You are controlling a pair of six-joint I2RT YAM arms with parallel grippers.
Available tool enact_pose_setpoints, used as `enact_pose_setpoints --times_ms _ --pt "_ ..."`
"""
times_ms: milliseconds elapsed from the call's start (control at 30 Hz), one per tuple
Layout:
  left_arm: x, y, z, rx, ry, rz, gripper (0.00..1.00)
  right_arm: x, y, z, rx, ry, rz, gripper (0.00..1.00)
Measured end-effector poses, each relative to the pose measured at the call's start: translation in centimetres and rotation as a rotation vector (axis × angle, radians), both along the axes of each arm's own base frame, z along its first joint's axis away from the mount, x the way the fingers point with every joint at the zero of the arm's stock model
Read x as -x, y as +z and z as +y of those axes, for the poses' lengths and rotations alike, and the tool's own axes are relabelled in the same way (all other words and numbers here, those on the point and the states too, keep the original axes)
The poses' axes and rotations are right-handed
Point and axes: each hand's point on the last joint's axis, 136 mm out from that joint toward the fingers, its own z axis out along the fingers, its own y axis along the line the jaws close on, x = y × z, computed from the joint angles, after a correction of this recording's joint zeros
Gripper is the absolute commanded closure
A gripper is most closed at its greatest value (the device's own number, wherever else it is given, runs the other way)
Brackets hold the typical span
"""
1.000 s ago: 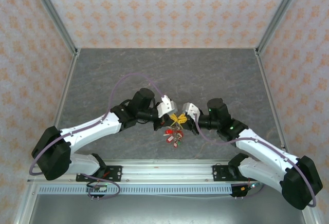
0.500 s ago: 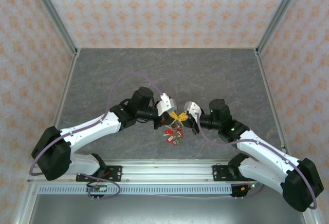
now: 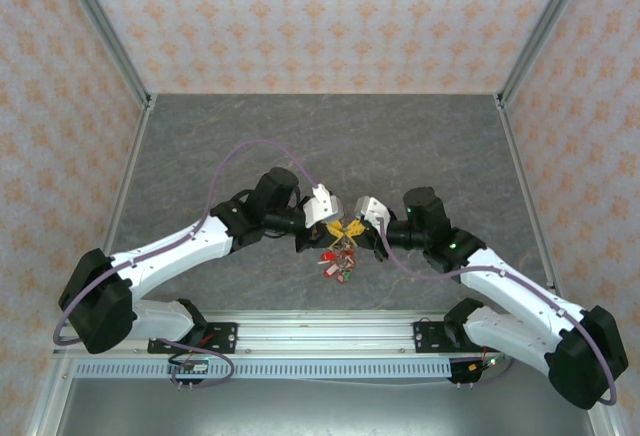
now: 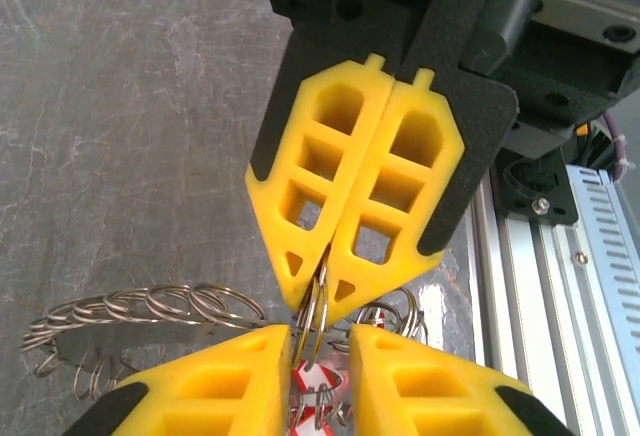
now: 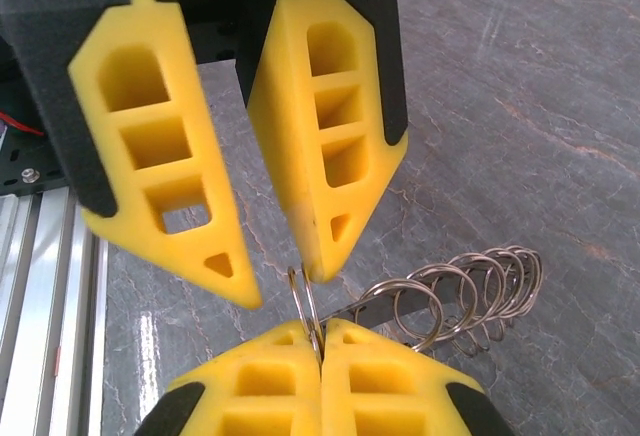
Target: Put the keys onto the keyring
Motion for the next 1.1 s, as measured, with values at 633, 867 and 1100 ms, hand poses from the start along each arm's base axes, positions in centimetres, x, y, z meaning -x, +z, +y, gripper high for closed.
enact_pose_setpoints --times_ms 633,867,1100 --pt "0.31 -0.25 -0.11 -0.072 -0.030 -0.018 0.75 0.19 0.42 0.45 0.011 0.043 0.005 1.00" --pt "0.25 -0.46 -0.15 -0.087 -0.034 -0.028 0.99 0.22 0.32 0.40 0.015 0.042 0.010 1.00" --pt "0.13 -0.63 -0.08 -0.101 -0.027 -0.041 1.00 0.11 -0.06 0.17 0.042 0.034 -0.007 0.95"
